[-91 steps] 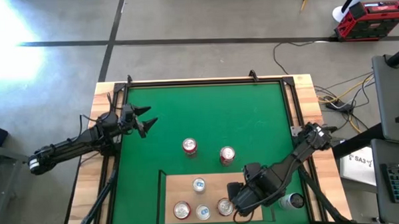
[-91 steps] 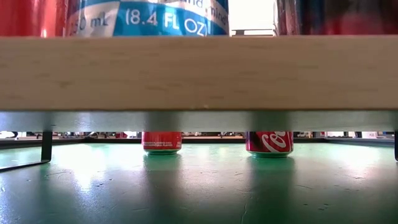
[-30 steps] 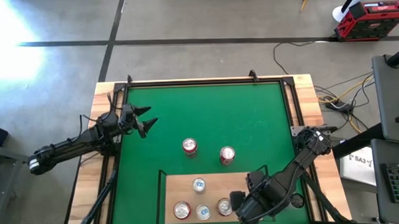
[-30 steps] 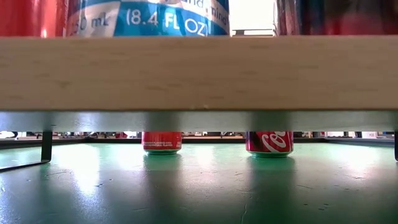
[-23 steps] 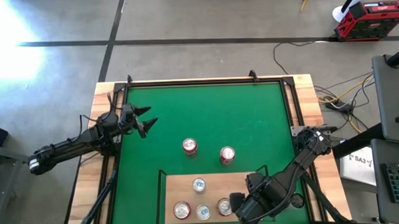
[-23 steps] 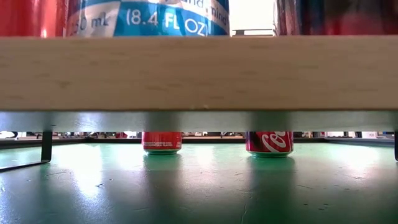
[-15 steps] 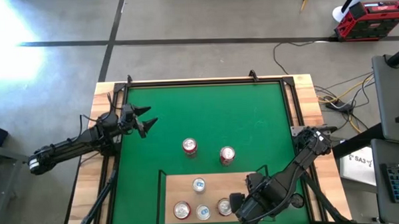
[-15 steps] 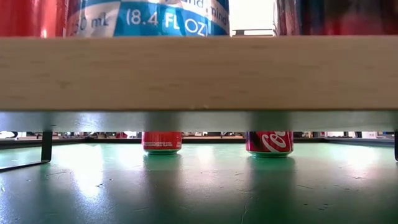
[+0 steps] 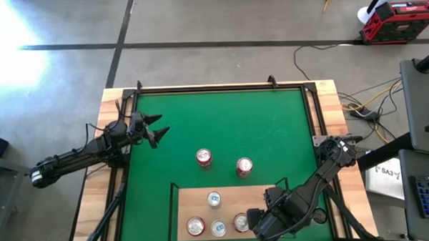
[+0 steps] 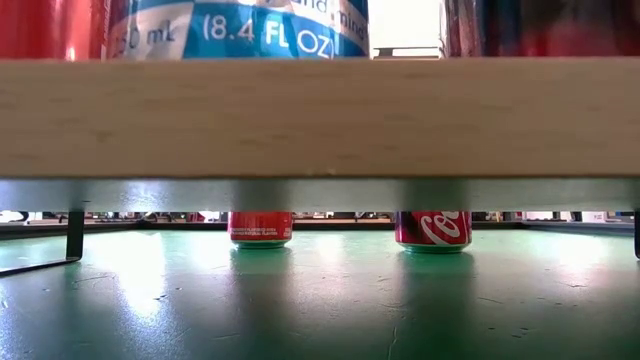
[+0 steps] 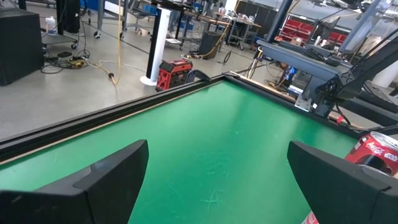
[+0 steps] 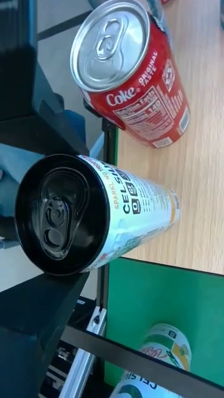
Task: Place canned beverage on shelf
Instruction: Put the top white soda can on the shelf
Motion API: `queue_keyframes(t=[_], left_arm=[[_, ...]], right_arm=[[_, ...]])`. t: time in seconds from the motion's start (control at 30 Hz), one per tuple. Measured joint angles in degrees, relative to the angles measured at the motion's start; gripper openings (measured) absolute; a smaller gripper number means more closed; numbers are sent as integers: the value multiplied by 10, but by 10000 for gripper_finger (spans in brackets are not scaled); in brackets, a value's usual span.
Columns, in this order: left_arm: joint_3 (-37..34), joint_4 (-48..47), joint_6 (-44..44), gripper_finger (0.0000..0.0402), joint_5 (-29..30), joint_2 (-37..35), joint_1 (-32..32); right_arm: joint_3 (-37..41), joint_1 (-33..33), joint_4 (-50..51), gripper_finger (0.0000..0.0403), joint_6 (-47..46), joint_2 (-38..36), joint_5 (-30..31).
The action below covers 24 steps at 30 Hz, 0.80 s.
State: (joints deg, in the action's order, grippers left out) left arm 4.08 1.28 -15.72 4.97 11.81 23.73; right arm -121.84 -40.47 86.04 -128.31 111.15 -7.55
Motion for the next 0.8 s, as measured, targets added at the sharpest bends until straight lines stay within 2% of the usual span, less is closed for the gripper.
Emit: queue_keyframes(t=[0.8], left_arm=[[0,0,0,369,0,0,0]], right_arm=[[0,-1,-12,277,18,3,-2]])
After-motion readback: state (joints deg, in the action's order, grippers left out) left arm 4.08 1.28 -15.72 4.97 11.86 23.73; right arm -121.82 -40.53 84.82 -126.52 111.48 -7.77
